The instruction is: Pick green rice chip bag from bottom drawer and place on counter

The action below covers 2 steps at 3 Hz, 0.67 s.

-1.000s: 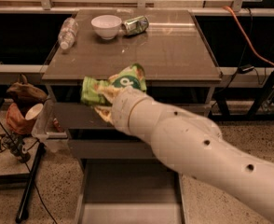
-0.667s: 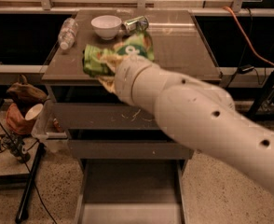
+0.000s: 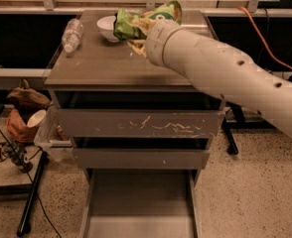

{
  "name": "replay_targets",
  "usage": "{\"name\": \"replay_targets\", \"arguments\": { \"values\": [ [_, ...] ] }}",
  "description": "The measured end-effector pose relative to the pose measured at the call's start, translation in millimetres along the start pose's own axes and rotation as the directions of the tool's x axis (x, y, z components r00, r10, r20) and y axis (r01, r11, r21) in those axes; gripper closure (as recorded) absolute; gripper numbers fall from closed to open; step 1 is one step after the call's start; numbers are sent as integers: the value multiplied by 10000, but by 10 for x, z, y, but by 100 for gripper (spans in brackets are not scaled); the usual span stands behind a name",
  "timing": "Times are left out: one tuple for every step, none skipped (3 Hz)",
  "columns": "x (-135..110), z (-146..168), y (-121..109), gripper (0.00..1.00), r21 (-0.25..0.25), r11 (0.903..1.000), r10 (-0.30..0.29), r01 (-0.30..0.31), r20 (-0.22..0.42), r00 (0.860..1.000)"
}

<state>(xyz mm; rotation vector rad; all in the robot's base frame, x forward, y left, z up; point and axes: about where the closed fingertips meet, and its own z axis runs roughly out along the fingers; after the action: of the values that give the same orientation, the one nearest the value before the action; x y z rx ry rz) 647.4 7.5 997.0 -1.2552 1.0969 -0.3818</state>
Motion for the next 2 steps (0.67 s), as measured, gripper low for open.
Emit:
{"name": "replay_targets", "arguments": {
  "values": [
    [366,526,-47,100,-417,9977,533,-533,-5,9986],
    [592,901,167,100,-1117,9893,962,-941,134,9953]
  ]
}}
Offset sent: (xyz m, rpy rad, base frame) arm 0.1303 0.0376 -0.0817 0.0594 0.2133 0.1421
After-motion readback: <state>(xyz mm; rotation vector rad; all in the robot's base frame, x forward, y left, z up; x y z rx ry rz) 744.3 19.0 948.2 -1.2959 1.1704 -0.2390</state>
